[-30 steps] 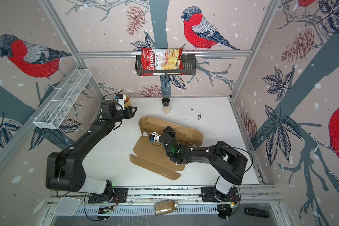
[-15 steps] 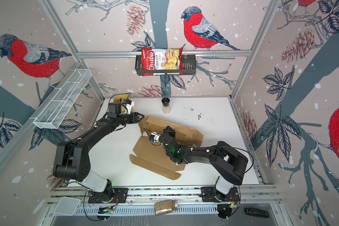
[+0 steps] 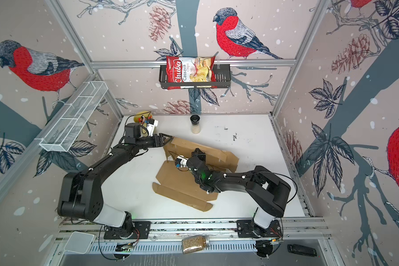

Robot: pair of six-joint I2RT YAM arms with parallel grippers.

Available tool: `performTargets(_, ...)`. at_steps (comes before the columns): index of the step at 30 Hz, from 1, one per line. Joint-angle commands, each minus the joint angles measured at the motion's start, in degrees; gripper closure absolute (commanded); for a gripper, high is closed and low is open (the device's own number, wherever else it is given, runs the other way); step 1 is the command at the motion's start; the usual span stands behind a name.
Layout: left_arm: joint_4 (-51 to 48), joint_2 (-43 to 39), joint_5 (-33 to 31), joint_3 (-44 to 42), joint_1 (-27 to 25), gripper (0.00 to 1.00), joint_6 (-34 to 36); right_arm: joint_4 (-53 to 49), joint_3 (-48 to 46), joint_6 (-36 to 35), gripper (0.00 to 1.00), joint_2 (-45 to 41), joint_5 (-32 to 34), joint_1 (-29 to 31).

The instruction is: Fold the paper box

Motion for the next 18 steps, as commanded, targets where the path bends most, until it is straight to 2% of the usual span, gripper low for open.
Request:
performTargets(1,0.4,1.0,-2.0,2.3,0.2,0.21,3.2,-4.1,0.0,0.6,1.00,0.3,-3.0,0.0)
performTargets(5,2.8,2.8,-0.6,2.8,-0.4,0.11,2.3,-4.2,0.2,0.7,1.00,0.6,-3.0,0.0)
performTargets(10,7.1,1.8,3.0,0.0,-1.1,0.12,-0.5,-4.2,0.6,0.7,1.00,0.7,-3.1,-0.2)
performTargets(14,12.0,-1.7,6.5,-5.5,-1.6,0.14,-3.1,-4.4,0.6,0.8,1.00,0.4,-3.2,-0.4)
performTargets(18,16.2,-3.6,6.7,-10.8,-2.5,0.14,-4.3,-4.3,0.8,0.9,1.00,0.3,-3.4,-0.8)
